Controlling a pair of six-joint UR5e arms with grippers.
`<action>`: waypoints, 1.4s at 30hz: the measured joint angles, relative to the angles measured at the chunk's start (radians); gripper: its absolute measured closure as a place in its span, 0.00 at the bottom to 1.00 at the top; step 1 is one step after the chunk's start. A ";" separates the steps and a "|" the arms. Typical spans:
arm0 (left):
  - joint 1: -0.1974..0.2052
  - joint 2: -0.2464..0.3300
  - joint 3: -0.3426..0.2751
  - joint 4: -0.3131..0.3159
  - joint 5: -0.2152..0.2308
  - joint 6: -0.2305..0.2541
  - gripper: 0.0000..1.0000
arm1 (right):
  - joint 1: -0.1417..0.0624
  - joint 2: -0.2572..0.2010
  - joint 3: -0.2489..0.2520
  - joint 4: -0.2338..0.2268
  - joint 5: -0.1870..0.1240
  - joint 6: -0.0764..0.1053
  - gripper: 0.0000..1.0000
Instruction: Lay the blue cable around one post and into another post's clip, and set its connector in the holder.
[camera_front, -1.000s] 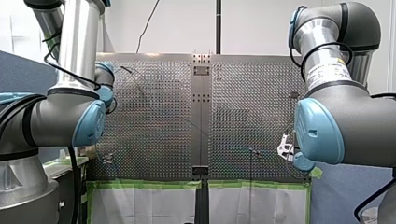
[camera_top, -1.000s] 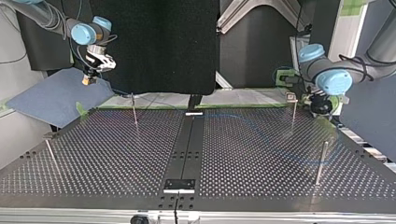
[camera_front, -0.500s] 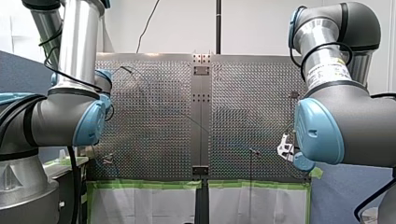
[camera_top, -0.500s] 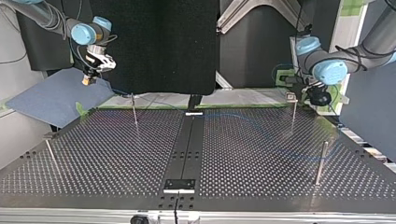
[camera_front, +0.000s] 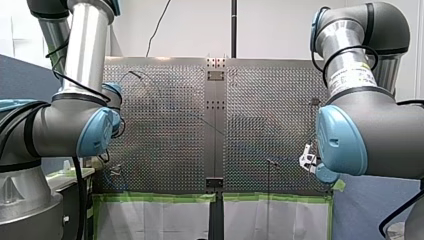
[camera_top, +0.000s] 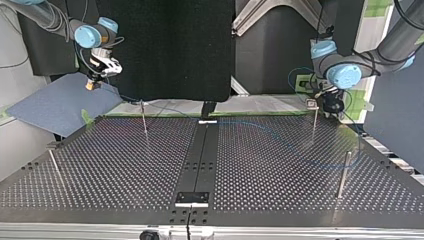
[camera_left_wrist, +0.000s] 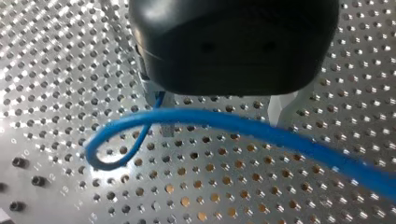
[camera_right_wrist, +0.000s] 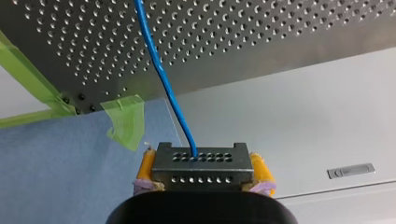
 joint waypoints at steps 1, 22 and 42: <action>-0.001 0.000 0.005 0.006 0.002 -0.003 0.00 | -0.001 0.000 0.000 0.000 0.001 0.001 1.00; -0.076 -0.128 0.097 0.006 -0.014 0.015 0.00 | -0.040 0.002 0.000 0.027 0.044 0.010 1.00; -0.115 -0.160 0.101 0.050 -0.041 0.038 0.00 | -0.123 0.063 0.000 0.050 0.082 0.058 1.00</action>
